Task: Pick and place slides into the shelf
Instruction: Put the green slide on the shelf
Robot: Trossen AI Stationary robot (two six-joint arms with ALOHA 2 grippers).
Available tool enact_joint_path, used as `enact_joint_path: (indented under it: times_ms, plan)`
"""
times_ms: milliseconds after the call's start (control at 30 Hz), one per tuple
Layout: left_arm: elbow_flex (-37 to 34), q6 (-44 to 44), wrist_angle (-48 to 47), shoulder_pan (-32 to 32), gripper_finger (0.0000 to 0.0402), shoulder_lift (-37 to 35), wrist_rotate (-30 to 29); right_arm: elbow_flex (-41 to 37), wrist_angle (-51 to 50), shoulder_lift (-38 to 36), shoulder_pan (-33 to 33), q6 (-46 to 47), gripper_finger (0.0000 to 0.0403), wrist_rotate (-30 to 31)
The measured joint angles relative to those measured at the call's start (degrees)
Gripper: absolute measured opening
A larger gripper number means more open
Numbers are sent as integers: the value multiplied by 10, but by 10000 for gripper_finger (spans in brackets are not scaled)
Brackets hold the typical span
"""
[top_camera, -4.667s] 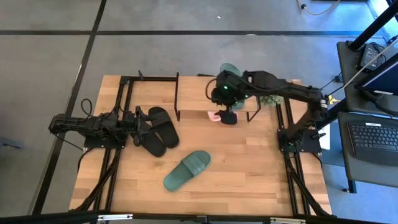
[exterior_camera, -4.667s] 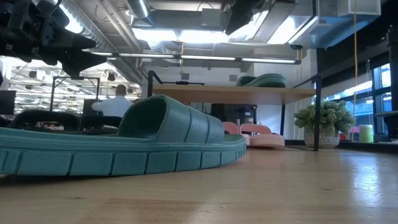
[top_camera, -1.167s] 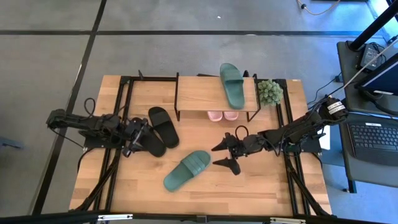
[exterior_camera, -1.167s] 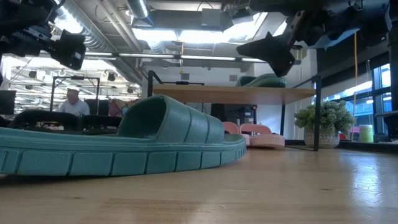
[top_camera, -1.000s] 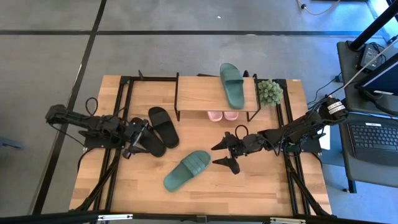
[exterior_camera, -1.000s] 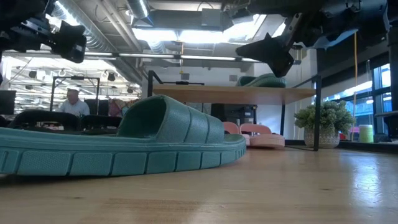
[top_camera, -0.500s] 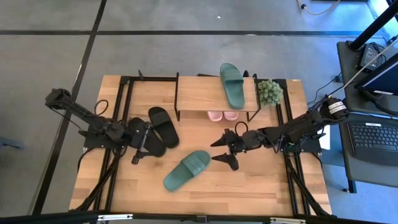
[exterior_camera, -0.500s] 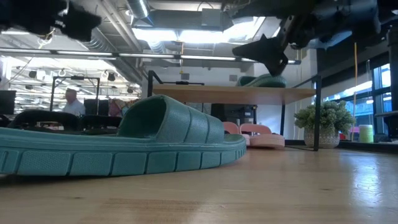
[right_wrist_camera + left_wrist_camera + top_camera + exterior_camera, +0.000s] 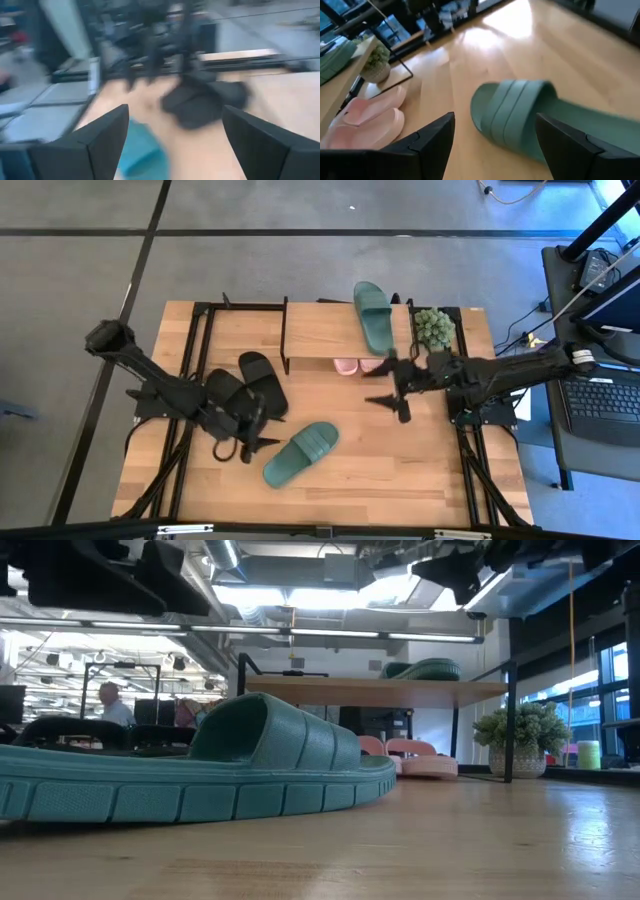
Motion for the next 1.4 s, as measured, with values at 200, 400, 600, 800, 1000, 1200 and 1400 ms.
enact_joint_path:
  times_ms: [200,400,600,800,1000,1200,1400]
  plan:
    - [77,4,-23,-26,267,127,-47,0,-4,-29,-15,-8,320,22]
    - [144,17,-23,-29,267,235,-53,0,-18,-25,-16,-17,320,22]
    - [194,39,-22,-29,267,317,-63,0,-57,-24,-16,-6,320,21]
    - [207,62,-24,-25,267,347,-136,-1,-75,-24,-14,14,320,21]
    - [207,64,-22,-10,267,347,-163,-1,-79,-24,-9,13,320,21]
    - [207,46,-23,23,267,347,-125,-1,-85,-24,-10,13,320,21]
    - [207,44,-23,36,237,347,-124,-1,-100,-24,-10,14,320,21]
